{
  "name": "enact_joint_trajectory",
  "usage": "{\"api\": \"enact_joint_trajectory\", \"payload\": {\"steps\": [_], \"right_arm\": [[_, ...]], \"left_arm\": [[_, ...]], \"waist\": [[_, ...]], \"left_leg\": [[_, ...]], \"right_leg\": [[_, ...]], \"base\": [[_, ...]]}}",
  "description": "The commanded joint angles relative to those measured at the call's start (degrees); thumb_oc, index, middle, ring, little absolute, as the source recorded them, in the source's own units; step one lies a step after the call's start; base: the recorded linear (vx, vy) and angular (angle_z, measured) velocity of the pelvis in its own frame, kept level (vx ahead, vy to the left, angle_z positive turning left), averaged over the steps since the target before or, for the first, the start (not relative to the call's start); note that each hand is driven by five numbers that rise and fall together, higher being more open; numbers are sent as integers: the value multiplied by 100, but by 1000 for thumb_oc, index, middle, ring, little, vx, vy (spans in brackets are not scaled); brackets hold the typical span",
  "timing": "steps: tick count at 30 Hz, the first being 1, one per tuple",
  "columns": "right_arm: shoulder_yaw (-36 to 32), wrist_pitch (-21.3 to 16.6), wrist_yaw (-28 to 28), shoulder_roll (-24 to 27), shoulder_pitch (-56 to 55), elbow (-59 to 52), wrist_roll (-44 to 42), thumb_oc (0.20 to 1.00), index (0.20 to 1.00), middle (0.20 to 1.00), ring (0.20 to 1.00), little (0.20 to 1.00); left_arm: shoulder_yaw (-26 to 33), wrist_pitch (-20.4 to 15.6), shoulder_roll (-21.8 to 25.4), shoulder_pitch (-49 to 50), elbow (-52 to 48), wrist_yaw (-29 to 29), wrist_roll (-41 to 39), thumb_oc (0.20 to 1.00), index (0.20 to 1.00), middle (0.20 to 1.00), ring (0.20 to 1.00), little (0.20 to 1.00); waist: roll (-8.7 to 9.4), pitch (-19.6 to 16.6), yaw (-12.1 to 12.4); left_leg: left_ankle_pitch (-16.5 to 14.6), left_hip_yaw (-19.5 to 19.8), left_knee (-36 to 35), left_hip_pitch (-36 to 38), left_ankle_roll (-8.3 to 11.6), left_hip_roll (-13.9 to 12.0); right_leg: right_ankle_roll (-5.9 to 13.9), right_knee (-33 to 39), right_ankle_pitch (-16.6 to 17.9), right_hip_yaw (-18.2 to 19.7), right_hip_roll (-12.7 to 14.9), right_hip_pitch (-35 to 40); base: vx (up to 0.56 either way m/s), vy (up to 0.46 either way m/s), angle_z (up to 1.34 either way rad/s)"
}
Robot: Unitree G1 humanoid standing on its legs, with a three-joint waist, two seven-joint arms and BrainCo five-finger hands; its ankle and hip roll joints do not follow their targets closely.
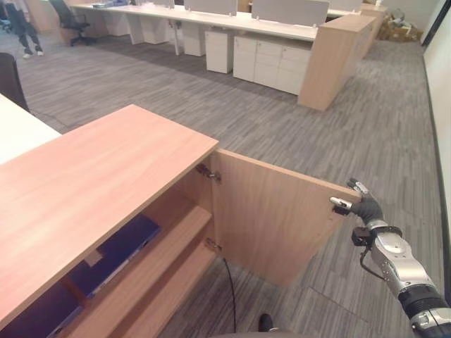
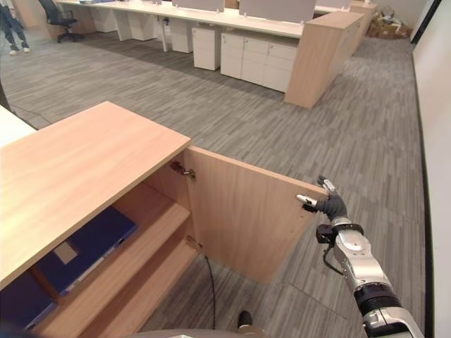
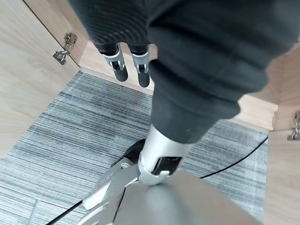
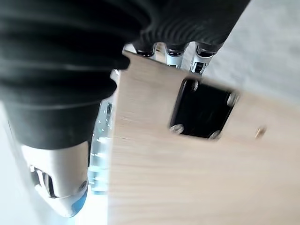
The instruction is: Put the empty folder in the office cabinet
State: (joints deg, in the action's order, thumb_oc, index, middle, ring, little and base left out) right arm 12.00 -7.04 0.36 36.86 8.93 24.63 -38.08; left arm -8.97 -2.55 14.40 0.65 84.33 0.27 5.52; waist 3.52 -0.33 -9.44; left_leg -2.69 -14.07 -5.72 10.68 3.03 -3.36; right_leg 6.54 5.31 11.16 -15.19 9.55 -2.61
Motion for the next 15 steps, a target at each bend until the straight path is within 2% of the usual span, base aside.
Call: {"api": "enact_joint_trajectory", "payload": {"steps": [1, 3, 6, 10, 15], "right_arm": [[2803, 158, 1967, -1718, 566, -1368, -641, 1000, 1000, 1000, 1000, 1000], [3241, 404, 2172, -1946, 615, -1539, -965, 1000, 1000, 1000, 1000, 1000], [3670, 479, 2258, -2173, 757, -1698, -1194, 1000, 1000, 1000, 1000, 1000], [3862, 545, 2351, -2304, 811, -1796, -1317, 1000, 1000, 1000, 1000, 1000], [3990, 570, 2320, -2885, 563, -1530, -1975, 1000, 1000, 1000, 1000, 1000]], "left_arm": [[-156, -103, -68, -266, 102, -134, 188, 1000, 1000, 1000, 1000, 1000], [-180, -101, -55, -322, 70, -84, 202, 1000, 1000, 1000, 1000, 1000], [-263, -125, -95, -390, 3, -6, 194, 1000, 1000, 1000, 1000, 1000], [-297, -141, -109, -435, -24, 45, 183, 1000, 1000, 1000, 1000, 1000], [-382, -154, -228, -558, -47, 221, 116, 1000, 1000, 1000, 1000, 1000]], "waist": [[265, -126, 627], [269, -116, 661], [282, -103, 718], [303, -110, 748], [288, -88, 839]], "left_leg": [[-216, 204, 72, -352, -443, 687], [-203, 212, 72, -365, -443, 683], [-183, 241, 72, -392, -448, 689], [-159, 268, 72, -437, -456, 706], [-139, 357, 72, -449, -477, 735]], "right_leg": [[326, -103, -14, -253, 58, -411], [324, -94, 3, -268, 67, -411], [325, -94, 27, -305, 85, -406], [330, -99, 45, -337, 121, -436], [344, -132, 46, -439, 186, -391]], "base": [[-15, 21, -22], [-20, 25, -33], [-22, 22, -32], [-20, 20, -19], [-14, 30, 41]]}}
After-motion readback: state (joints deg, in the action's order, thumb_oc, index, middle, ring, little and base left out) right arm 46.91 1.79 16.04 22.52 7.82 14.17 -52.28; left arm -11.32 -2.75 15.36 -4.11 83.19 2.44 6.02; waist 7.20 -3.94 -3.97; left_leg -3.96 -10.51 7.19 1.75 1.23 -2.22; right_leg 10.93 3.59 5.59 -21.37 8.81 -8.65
